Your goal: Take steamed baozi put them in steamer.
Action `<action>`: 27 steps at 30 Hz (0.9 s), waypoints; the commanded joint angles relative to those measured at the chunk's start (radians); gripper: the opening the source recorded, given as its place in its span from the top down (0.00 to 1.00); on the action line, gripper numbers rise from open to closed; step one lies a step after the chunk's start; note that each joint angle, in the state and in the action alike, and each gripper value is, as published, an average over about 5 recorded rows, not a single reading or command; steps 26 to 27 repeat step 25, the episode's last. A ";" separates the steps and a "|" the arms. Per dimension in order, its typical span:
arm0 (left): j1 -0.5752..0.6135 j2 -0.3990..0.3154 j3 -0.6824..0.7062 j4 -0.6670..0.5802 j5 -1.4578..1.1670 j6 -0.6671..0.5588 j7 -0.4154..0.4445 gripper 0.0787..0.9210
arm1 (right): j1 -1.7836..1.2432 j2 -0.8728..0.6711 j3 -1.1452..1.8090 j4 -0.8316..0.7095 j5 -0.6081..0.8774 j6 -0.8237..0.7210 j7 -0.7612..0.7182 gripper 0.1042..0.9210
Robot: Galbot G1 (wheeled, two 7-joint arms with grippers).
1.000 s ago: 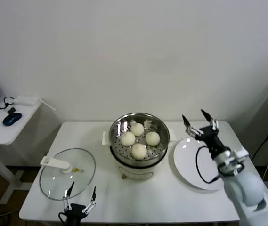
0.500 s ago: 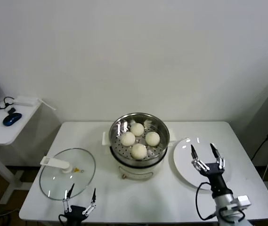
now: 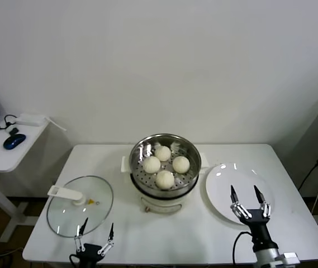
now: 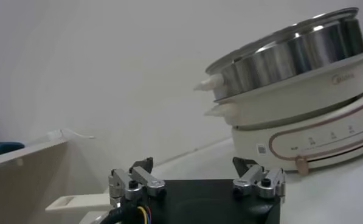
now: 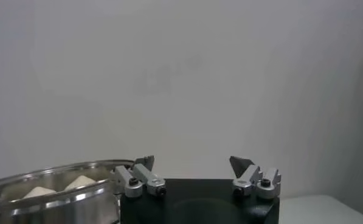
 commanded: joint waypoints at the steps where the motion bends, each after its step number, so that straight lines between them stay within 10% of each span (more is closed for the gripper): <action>1: 0.001 0.001 0.001 -0.003 -0.003 0.002 0.000 0.12 | -0.034 0.007 -0.013 -0.003 -0.003 0.034 0.018 0.12; 27: -0.004 0.005 -0.003 0.000 -0.016 0.002 0.001 0.12 | -0.043 0.011 -0.033 -0.002 -0.025 0.034 0.021 0.12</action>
